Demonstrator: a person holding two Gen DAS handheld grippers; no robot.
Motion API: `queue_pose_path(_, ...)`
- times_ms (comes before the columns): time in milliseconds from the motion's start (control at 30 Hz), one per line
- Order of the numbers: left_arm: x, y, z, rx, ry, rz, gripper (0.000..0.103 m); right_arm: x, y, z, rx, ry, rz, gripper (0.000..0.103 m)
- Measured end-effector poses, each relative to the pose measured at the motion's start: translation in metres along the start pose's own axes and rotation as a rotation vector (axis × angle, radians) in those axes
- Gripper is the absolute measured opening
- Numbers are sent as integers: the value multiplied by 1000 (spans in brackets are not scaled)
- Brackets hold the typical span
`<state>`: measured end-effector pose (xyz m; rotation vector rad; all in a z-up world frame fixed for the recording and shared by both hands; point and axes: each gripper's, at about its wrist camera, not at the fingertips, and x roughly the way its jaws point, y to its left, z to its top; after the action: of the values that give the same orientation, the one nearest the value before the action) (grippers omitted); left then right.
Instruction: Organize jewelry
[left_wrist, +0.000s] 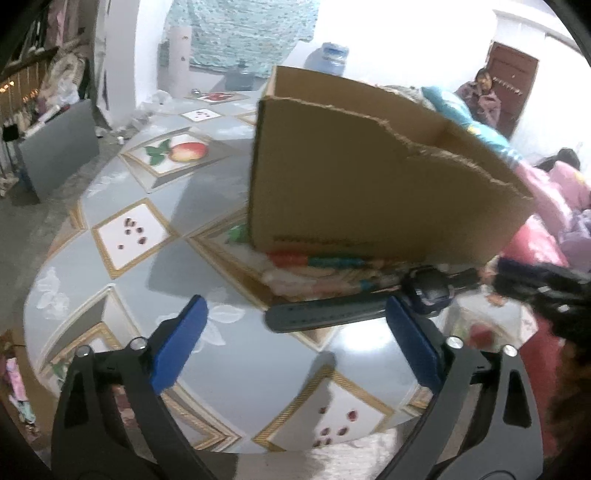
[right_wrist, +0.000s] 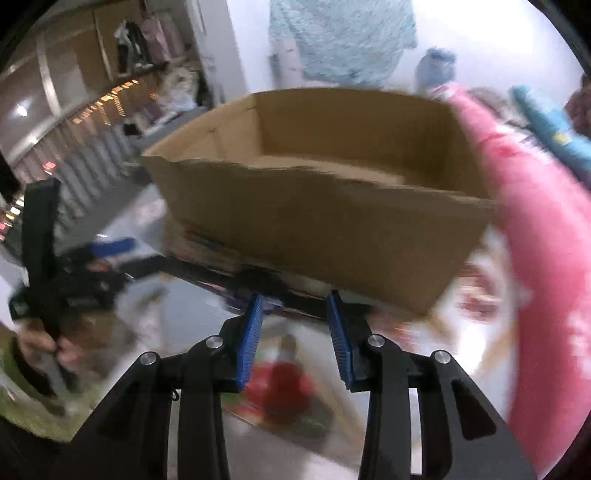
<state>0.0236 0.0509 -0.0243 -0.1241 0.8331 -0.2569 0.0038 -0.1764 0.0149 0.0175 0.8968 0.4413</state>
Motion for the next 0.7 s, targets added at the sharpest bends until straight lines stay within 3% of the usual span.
queue_pose_path(200,18,7,2,-56,65,-65,69,38,9,7,42,37,37,36)
queue_pose_path(533,23,3,0,-59,73,-93,68,36,-1,8,63,27,36,36)
queue_pose_path(700,23,10,-1,-150,94,-202,64,44,-3,10,63,24,52,36)
